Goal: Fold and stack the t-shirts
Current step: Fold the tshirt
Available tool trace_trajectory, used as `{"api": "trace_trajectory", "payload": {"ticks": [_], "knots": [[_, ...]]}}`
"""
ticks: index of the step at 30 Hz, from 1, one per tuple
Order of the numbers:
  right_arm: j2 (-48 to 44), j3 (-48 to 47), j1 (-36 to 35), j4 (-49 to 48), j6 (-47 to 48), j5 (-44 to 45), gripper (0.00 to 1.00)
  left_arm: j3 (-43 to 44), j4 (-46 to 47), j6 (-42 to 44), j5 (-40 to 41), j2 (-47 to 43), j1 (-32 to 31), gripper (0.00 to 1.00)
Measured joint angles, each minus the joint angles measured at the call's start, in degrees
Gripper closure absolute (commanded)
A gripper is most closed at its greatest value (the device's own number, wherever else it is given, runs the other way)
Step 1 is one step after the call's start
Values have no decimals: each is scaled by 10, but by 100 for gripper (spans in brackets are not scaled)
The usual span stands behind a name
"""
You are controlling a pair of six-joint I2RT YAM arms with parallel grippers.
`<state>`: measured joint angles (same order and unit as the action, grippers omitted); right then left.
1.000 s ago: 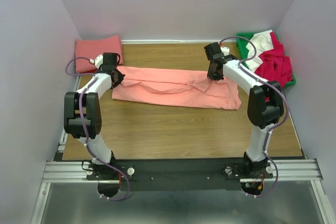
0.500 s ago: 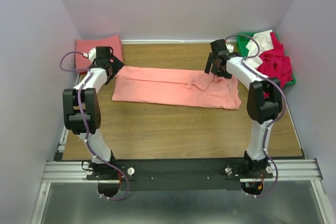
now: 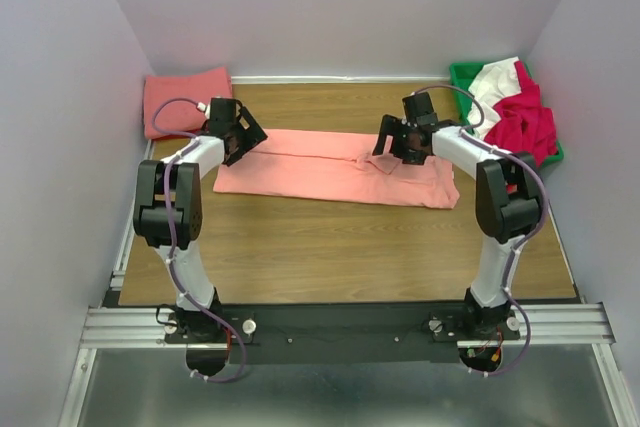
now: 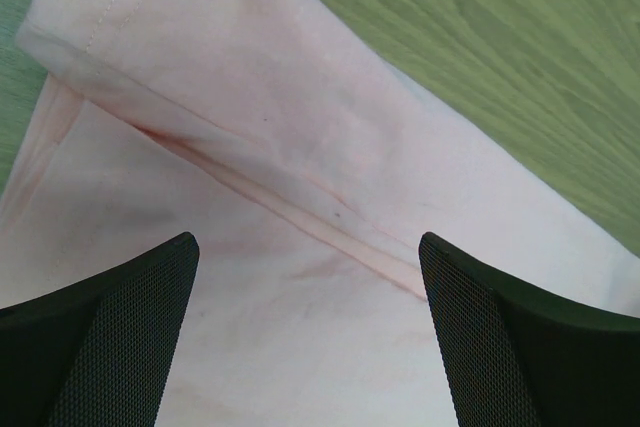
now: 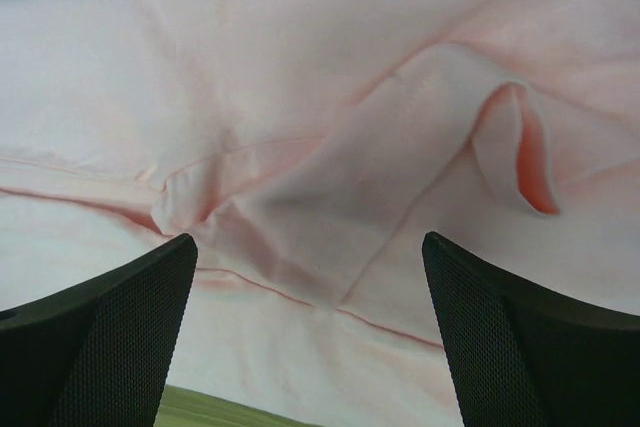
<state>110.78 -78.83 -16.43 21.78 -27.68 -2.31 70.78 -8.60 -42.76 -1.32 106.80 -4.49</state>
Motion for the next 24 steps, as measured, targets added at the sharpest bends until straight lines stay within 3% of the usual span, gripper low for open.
{"api": "trace_trajectory", "payload": {"ticks": [13,24], "knots": [[88,-66,0,-64,-14,-64,0,0,8,17,-4,26,3,2],[118,-108,0,-177,-118,-101,0,-12,12,17,-3,26,3,2]]}}
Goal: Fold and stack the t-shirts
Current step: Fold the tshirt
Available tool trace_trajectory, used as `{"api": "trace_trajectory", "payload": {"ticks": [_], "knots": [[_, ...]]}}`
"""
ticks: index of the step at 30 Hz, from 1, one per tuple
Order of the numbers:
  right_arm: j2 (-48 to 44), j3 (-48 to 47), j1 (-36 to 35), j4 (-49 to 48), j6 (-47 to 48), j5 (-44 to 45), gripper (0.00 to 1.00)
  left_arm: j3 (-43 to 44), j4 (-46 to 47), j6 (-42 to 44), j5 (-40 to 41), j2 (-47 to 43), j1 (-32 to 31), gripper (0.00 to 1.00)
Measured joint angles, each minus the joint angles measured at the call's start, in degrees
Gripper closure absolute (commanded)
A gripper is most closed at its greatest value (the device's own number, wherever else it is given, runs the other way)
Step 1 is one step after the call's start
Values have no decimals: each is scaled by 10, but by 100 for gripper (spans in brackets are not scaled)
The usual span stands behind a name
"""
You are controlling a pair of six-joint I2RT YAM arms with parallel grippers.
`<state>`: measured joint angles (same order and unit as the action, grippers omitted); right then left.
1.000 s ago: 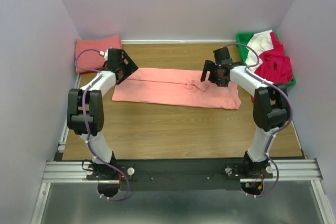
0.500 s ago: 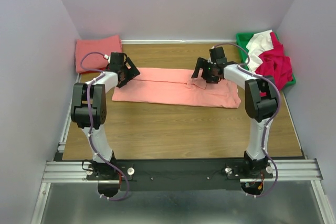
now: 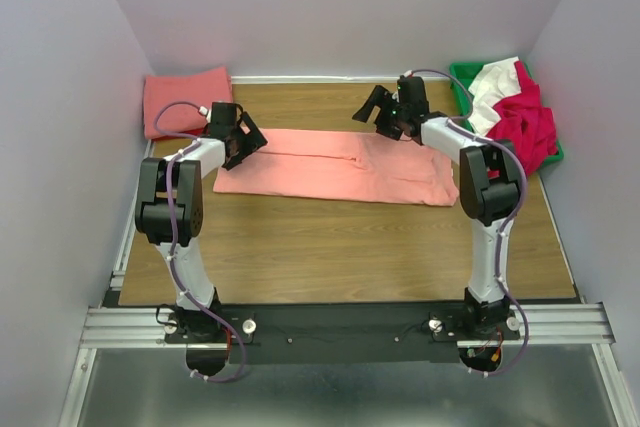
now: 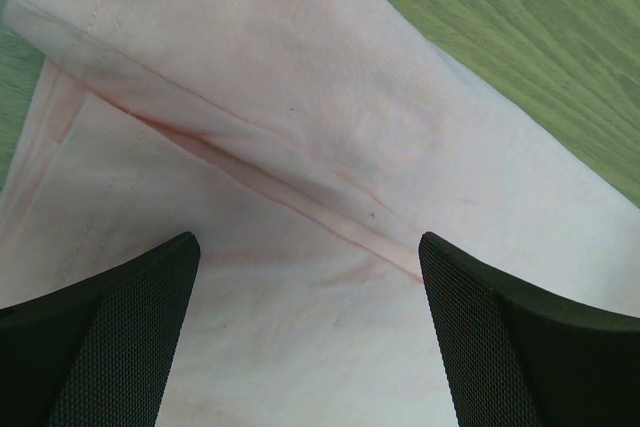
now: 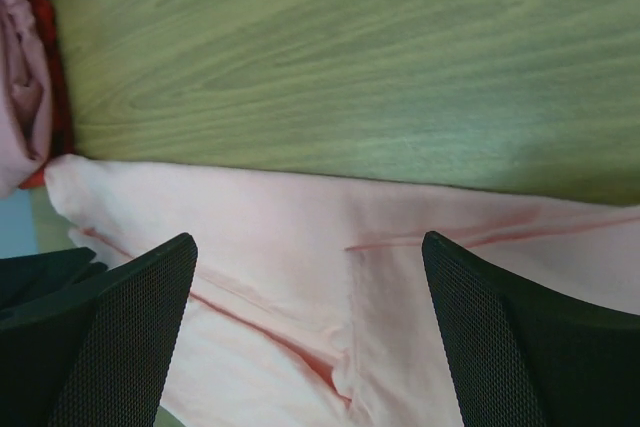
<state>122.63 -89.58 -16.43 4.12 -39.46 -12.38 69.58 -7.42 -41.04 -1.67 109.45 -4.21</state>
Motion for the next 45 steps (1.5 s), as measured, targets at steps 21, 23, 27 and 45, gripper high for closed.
{"api": "trace_trajectory", "payload": {"ticks": [21,23,27,45], "knots": [[-195,268,20,1,-28,48,0,97,-6,41,-29,45,-1,2],[-181,268,30,2,-31,48,0,92,-4,46,-42,56,-3,2],[-147,239,46,3,-33,40,0,63,9,55,-57,52,-15,2],[91,-83,58,2,20,-35,0,-268,127,-2,-78,-178,-269,2]]}}
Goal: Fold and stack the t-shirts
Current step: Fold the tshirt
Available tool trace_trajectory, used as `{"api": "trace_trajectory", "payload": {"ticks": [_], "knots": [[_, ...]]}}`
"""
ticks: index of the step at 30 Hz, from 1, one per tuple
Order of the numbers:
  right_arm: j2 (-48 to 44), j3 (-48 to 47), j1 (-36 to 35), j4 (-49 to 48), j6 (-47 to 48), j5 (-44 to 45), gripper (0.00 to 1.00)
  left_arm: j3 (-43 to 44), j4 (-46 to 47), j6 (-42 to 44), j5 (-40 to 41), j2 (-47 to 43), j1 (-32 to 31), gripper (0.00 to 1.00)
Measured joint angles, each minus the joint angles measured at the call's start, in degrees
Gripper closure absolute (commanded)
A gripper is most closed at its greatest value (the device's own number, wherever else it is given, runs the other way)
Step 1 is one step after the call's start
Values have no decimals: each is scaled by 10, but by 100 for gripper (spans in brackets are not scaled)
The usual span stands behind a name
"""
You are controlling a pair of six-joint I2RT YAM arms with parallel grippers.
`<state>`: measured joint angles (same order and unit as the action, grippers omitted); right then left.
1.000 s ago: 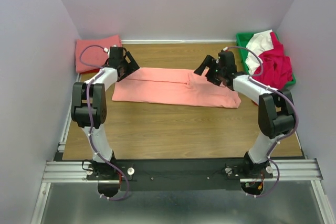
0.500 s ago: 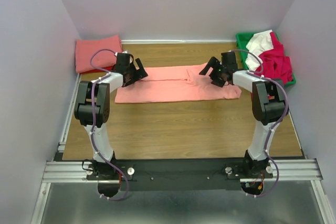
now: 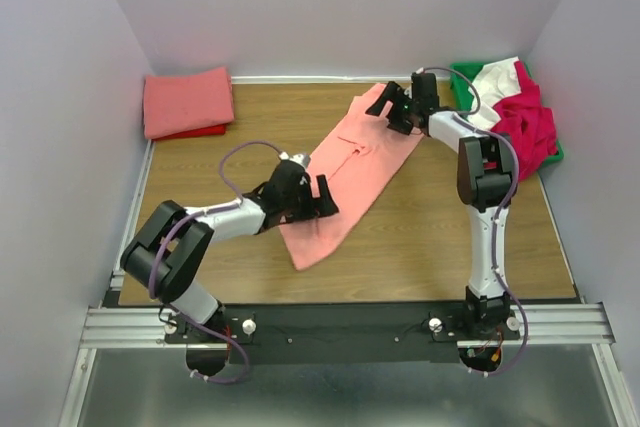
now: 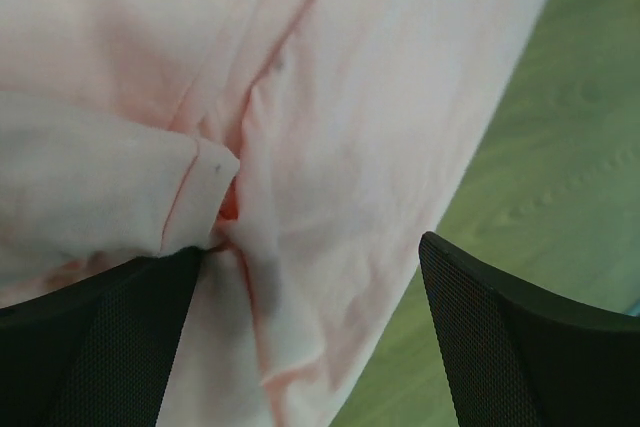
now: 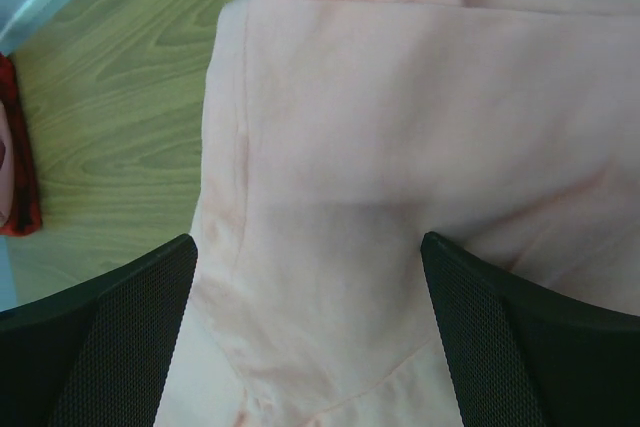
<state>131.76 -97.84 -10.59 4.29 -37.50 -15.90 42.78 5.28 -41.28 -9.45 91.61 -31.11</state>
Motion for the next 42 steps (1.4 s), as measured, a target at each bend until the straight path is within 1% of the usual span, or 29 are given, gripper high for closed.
{"api": "trace_trajectory", "payload": {"ticks": [2,6,12,15,17,19,21,23,25,27,29,30,31,32,33,34,35,36,38,39,41,42], "knots": [[26,-38,-2,3,-1,-5,0,-25,3,-34,-1,-25,-59,2],[82,-126,-9,10,-10,-14,0,-55,-15,-94,-7,-63,-151,2],[152,-243,-15,29,-29,-21,0,-59,-66,-149,-11,-115,-242,2],[169,-280,-17,46,-29,-25,0,-37,-89,-148,-7,-137,-261,2],[169,-287,-21,60,-16,-24,0,-14,-105,-141,5,-146,-264,2],[162,-288,-31,78,7,-17,0,24,-132,-126,36,-149,-255,2],[146,-282,-46,102,37,8,0,43,-146,-113,57,-155,-235,2],[104,-244,-67,119,68,44,0,45,-156,-98,83,-175,-188,2],[47,-199,-88,139,90,79,0,30,-160,-88,96,-196,-141,2],[-36,-130,-113,143,105,120,0,-6,-159,-80,115,-231,-92,2],[-107,-62,-128,137,107,148,0,-40,-160,-76,121,-255,-74,2],[-140,-30,-132,137,107,156,0,-63,-160,-74,121,-263,-71,2],[-199,23,-139,142,106,172,0,-78,-160,-73,120,-266,-71,2],[-228,49,-142,142,104,183,0,-90,-160,-71,118,-266,-71,2],[-262,87,-147,131,98,193,0,-108,-161,-71,111,-263,-71,9],[-288,120,-149,132,92,205,0,-118,-160,-70,104,-259,-71,13],[-320,162,-151,134,84,215,0,-132,-156,-68,92,-255,-71,14],[-345,199,-153,134,75,222,0,-142,-156,-67,82,-251,-71,25],[-377,256,-155,137,64,229,0,-162,-151,-67,63,-246,-71,35],[-390,282,-156,141,56,231,0,-166,-144,-67,56,-249,-71,42],[-406,324,-156,144,44,231,0,-174,-136,-70,45,-250,-70,46],[-414,342,-156,145,37,231,0,-181,-133,-71,38,-250,-71,50]]}}
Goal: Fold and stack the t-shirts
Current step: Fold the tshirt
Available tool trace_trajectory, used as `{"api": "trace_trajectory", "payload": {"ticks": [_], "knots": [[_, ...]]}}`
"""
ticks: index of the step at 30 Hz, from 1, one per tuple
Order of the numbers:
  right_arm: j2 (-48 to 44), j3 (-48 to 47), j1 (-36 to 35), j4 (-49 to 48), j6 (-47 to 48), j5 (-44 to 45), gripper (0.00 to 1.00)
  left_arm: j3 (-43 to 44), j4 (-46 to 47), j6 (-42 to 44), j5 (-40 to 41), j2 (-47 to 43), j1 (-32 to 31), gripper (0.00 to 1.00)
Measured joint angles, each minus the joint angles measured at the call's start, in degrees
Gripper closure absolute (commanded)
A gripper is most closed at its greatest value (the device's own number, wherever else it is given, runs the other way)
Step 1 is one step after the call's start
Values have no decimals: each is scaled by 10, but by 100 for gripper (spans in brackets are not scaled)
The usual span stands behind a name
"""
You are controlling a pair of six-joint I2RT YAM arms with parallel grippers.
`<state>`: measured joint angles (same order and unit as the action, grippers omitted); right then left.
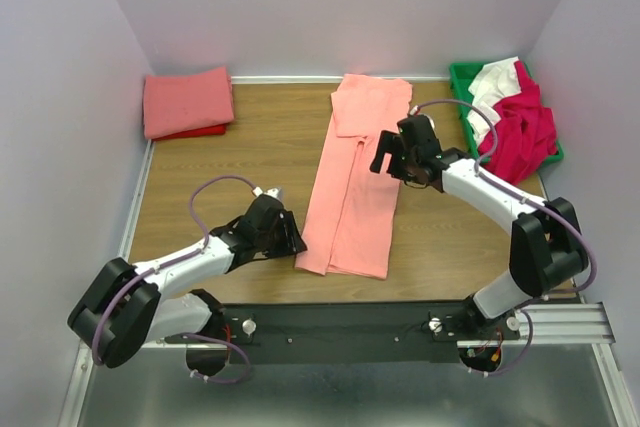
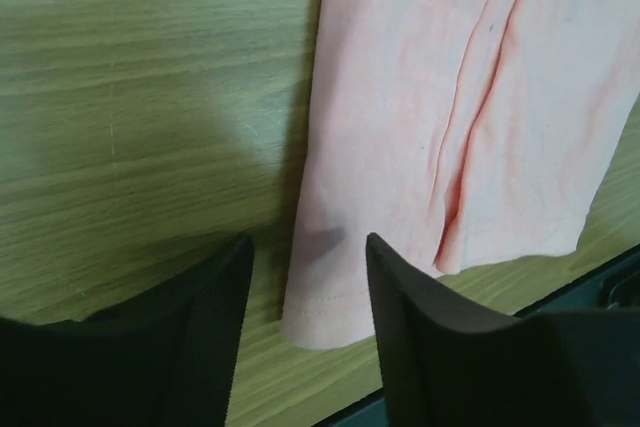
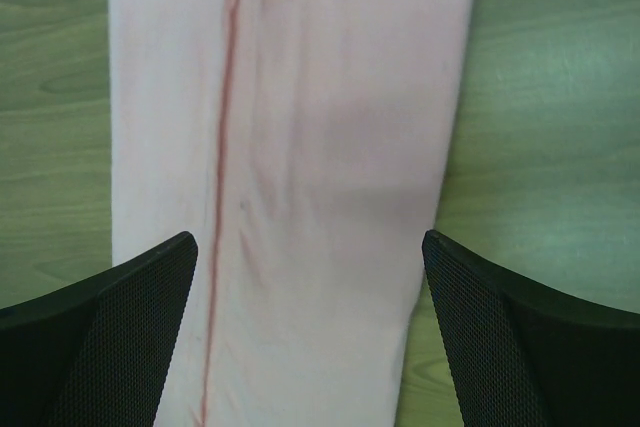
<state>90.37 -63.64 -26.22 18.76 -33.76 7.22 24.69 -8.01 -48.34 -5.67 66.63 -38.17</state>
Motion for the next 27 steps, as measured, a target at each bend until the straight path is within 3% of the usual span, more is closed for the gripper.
{"api": "trace_trajectory", "payload": {"ticks": [11,16,18,20,26,27], "knots": [[-128,148,-13,-12,-43,-28,0,-26,28,-9,-30,4,-2,84],[-182,220,-24,-23,-64,-50,0,-37,39,-14,-33,0,-7,82],[-196,246,-36,-24,-72,-69,0,-45,40,-16,-35,-11,-13,72],[-208,264,-48,-25,-78,-84,0,-52,41,-22,-40,-22,-17,71],[-251,332,-112,-22,-112,-141,0,-66,40,-27,-49,-45,-25,71],[-253,337,-117,-20,-114,-145,0,-69,40,-29,-50,-49,-27,74]]}}
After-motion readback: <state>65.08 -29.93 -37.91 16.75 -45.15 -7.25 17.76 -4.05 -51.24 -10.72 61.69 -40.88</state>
